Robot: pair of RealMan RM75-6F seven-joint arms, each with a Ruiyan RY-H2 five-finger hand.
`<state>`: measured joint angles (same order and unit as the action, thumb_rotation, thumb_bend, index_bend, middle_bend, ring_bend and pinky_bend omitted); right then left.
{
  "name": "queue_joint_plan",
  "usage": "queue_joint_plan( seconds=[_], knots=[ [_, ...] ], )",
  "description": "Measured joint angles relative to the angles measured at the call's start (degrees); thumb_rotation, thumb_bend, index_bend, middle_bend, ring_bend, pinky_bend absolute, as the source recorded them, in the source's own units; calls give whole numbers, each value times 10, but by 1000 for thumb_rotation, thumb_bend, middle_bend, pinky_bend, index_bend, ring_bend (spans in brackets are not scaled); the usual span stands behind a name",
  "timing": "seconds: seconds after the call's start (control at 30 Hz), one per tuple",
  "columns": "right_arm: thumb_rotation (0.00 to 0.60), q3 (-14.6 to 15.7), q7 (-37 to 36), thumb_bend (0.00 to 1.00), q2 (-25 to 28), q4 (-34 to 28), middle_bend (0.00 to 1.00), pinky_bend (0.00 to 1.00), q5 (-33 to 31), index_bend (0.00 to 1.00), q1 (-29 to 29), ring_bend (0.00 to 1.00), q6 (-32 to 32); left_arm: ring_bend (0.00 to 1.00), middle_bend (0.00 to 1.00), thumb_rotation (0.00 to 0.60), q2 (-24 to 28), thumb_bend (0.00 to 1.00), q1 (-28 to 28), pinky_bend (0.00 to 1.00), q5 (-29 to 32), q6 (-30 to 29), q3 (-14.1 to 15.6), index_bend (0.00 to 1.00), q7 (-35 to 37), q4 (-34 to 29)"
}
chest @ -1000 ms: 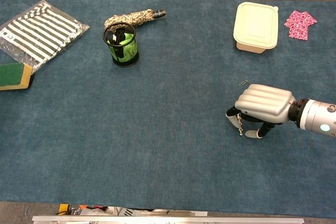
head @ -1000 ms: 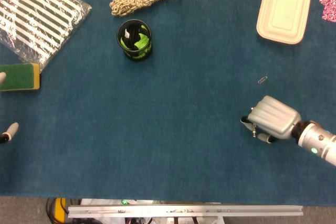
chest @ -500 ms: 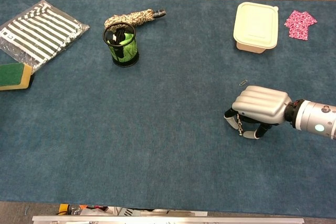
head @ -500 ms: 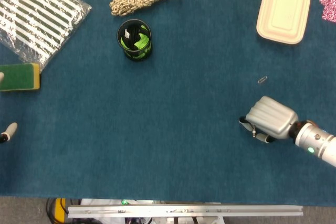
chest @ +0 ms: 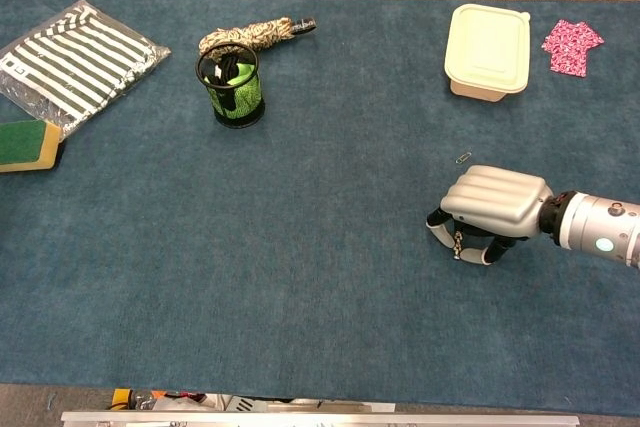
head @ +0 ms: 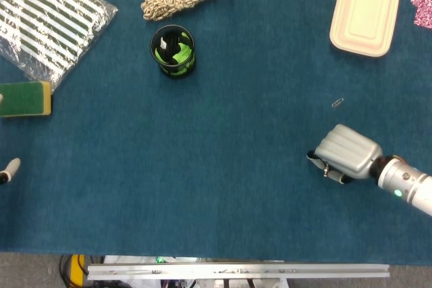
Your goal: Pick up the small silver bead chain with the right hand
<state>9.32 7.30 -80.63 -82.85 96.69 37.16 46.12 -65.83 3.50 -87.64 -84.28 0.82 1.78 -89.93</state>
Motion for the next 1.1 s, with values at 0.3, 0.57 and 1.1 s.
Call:
queue_joint_plan(
  seconds=[0.3,0.57,1.1],
  knots=[
    [600,1,0,303,-5,5,965,973,-4,607,-2,1000,6,100,170,600,0,193,-1,76,0,-2,-1,75,3,3],
    [600,-1,-11,345,-2,3,971,976,-6,628,-6,1000,24,100,170,600,1,193,-1,77,-1,-2,-1,75,1,1],
    [600,-18,-78,377,22,-4,995,995,-12,689,-36,1000,111,100,170,600,5,193,4,77,-5,1,-3,75,-15,-12]
  ],
)
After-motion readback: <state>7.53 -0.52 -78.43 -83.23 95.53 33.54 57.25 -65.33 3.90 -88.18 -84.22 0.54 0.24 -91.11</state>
